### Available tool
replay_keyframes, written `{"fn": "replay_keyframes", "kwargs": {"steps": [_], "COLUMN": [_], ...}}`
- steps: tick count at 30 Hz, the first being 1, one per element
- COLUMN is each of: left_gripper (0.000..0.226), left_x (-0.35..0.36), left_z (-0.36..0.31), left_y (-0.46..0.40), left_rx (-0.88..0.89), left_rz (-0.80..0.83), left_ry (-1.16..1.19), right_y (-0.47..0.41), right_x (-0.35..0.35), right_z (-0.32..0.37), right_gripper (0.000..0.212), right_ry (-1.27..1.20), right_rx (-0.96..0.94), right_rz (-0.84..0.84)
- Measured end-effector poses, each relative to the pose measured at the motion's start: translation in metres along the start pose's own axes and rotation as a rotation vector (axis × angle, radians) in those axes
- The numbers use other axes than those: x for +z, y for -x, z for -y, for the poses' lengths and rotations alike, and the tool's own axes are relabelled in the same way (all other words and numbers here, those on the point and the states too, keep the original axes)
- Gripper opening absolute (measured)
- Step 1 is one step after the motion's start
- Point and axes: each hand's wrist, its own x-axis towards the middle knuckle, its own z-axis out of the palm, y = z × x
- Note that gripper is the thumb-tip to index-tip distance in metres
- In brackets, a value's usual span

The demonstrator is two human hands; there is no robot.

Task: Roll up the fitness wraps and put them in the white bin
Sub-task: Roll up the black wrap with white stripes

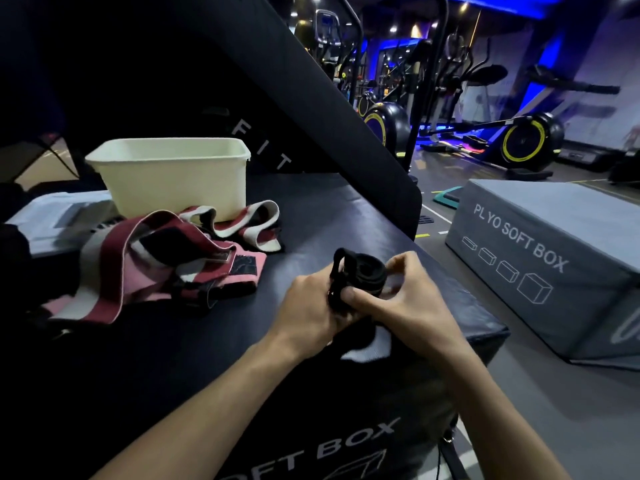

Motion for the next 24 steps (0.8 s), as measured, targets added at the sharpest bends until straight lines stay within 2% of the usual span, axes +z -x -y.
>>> {"fn": "replay_keyframes", "kwargs": {"steps": [3,5,8,11,13,16,19,24], "left_gripper": [0.037,0.041,0.029,0.039,0.049,0.049,0.049,0.055], "left_x": [0.0,0.0,-0.001,-0.002,-0.003,-0.003,-0.002,0.001], "left_z": [-0.001,-0.002,-0.003,-0.007,-0.008,-0.006,-0.006,-0.001], "left_y": [0.0,-0.001,0.001,0.003,0.003,0.0,0.001,-0.001], "left_rx": [0.05,0.058,0.041,0.074,0.102,0.099,0.096,0.076], "left_rz": [-0.009,-0.013,0.002,0.013,0.032,0.071,0.07,0.061], "left_ry": [-0.009,-0.03,-0.021,0.03,0.034,0.011,0.01,-0.01], "right_y": [0.006,0.007,0.007,0.011,0.017,0.03,0.039,0.042], "right_x": [-0.003,0.001,0.008,0.0,-0.013,-0.027,-0.034,-0.038], "right_z": [0.013,0.025,0.033,0.035,0.036,0.032,0.03,0.016], "right_gripper": [0.075,0.056,0.023,0.006,0.007,0.013,0.015,0.01], "right_ry": [0.161,0.275,0.299,0.083,-0.011,0.004,-0.014,-0.024], "right_rx": [-0.237,-0.355,-0.418,-0.452,-0.493,-0.558,-0.513,-0.238], "right_rz": [-0.166,-0.199,-0.142,-0.072,0.027,0.172,0.217,0.248]}}
